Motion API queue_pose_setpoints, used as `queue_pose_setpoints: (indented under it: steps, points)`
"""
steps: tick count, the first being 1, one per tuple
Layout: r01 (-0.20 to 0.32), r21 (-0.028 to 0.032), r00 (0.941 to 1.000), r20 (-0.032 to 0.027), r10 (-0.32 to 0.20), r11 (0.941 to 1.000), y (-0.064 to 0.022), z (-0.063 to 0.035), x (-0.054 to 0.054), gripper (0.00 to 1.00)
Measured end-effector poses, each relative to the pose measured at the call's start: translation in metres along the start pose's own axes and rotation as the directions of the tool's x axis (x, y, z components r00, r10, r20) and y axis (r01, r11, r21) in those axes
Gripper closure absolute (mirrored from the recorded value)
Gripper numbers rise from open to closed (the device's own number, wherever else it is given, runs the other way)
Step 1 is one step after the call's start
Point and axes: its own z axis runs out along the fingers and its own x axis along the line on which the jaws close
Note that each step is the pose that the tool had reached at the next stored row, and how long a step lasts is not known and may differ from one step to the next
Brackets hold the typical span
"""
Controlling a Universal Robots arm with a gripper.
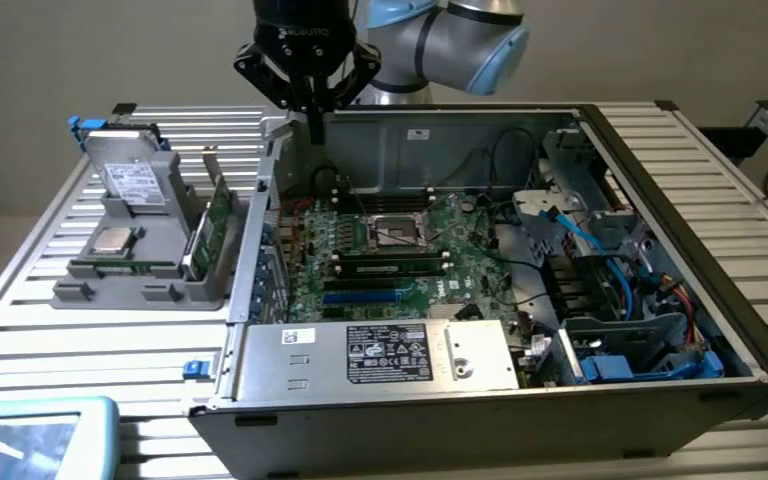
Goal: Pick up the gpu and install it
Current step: 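Reach for the gpu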
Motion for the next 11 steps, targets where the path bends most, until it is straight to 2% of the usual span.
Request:
queue_pose_setpoints:
  steps: [4, 11]
  points:
    - [-0.001, 0.0003, 1.0000, -0.0046, 0.001, 1.0000, -0.0008, -0.0002, 0.011, 0.89]
    - [-0.004, -0.0005, 1.0000, -0.0050, 0.004, 1.0000, -0.0027, -0.0003, 0.038, 0.89]
